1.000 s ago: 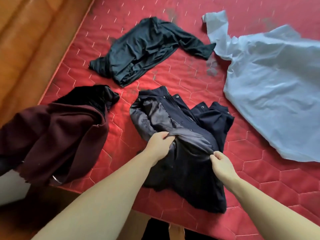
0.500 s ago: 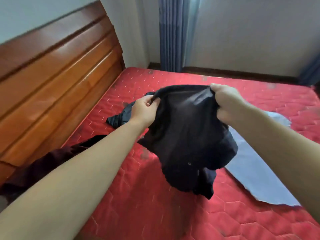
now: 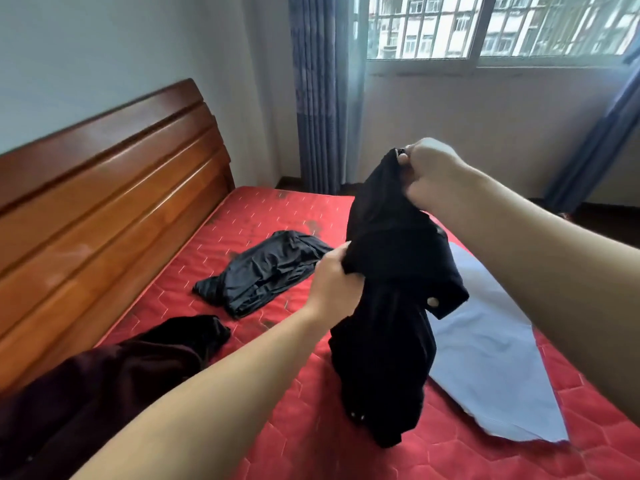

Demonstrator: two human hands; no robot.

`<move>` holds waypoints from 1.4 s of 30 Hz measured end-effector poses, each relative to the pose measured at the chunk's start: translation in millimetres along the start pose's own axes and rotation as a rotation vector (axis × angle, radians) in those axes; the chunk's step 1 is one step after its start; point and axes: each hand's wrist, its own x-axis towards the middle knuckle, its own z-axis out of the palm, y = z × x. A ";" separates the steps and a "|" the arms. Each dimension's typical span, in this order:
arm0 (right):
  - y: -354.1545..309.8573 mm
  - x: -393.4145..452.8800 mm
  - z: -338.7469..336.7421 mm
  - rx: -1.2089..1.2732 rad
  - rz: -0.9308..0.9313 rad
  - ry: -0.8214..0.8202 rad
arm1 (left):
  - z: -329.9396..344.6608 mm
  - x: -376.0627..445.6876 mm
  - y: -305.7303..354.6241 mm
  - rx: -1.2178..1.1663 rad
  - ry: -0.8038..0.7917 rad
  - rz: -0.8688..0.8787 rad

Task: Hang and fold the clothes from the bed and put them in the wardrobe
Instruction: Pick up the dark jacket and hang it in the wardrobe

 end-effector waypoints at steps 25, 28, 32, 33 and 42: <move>-54.7 -8.1 -57.5 -1.165 -0.877 0.060 | -41.8 26.7 63.7 0.179 -0.385 -0.055; -30.7 6.7 -72.9 -1.176 -0.691 0.175 | -39.6 23.5 59.1 -0.026 -0.399 -0.197; 50.7 -17.3 -90.2 -1.122 -0.732 0.089 | -27.0 49.6 82.9 -0.251 -0.085 -0.328; 76.7 -31.3 -89.7 -1.002 -0.821 0.036 | -22.4 55.4 89.1 -0.294 -0.028 -0.376; 141.9 -54.7 -91.9 -0.840 -0.301 -0.080 | -14.3 79.1 128.4 -0.459 0.052 -0.422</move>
